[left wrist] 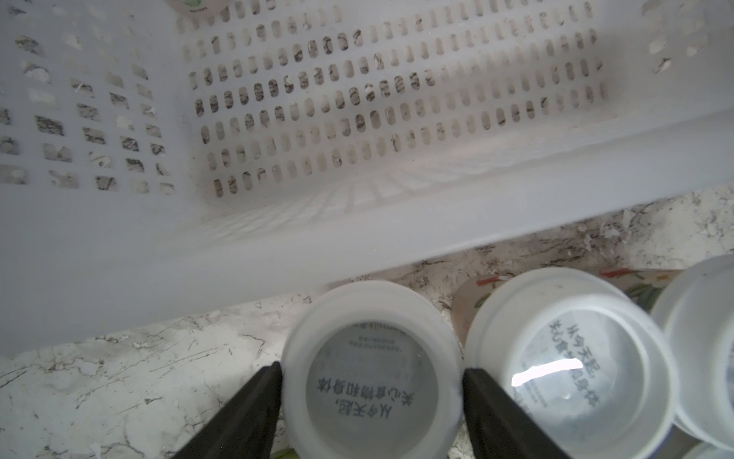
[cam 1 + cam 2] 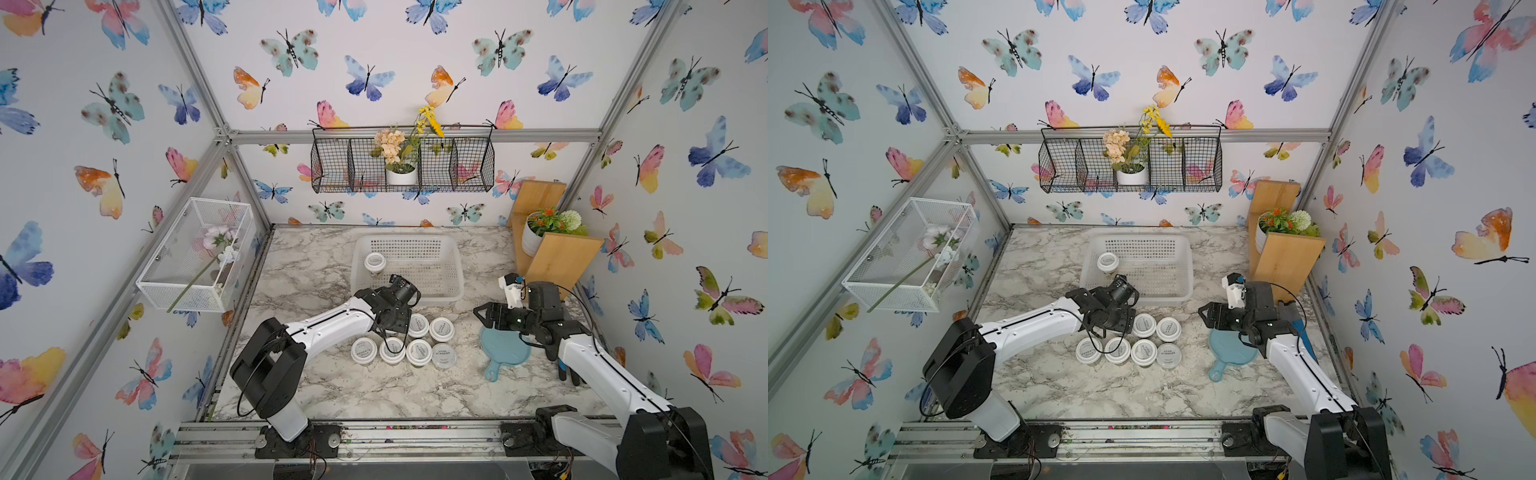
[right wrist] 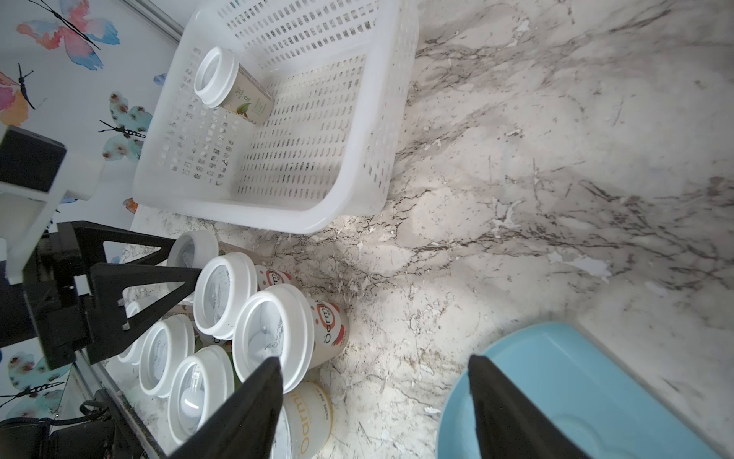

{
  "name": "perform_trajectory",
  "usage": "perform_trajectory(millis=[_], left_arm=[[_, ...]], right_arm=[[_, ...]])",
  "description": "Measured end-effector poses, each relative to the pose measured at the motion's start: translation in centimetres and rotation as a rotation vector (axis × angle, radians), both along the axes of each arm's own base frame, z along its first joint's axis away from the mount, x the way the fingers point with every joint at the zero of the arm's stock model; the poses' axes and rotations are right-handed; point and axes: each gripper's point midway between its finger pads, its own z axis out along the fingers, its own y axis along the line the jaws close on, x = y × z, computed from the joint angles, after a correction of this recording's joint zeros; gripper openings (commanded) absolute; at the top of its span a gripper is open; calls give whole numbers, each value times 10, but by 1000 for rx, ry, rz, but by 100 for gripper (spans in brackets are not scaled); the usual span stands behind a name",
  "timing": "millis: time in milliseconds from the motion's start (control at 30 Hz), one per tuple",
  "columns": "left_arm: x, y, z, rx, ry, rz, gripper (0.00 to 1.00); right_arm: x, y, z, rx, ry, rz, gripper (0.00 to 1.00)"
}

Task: Put the yogurt in the basket
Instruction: Pick up the yogurt from the center of the board.

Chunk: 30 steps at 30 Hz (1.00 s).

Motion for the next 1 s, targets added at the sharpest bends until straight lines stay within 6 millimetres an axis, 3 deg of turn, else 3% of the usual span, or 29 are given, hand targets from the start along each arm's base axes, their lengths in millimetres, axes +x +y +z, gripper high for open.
perform_trajectory(millis=[533, 1000], left_arm=[[0, 1, -2, 3, -5, 2, 77], [2, 2, -1, 9, -12, 7, 71]], right_arm=[[-1, 3, -2, -1, 6, 9, 75], [-3, 6, -2, -1, 6, 20, 74]])
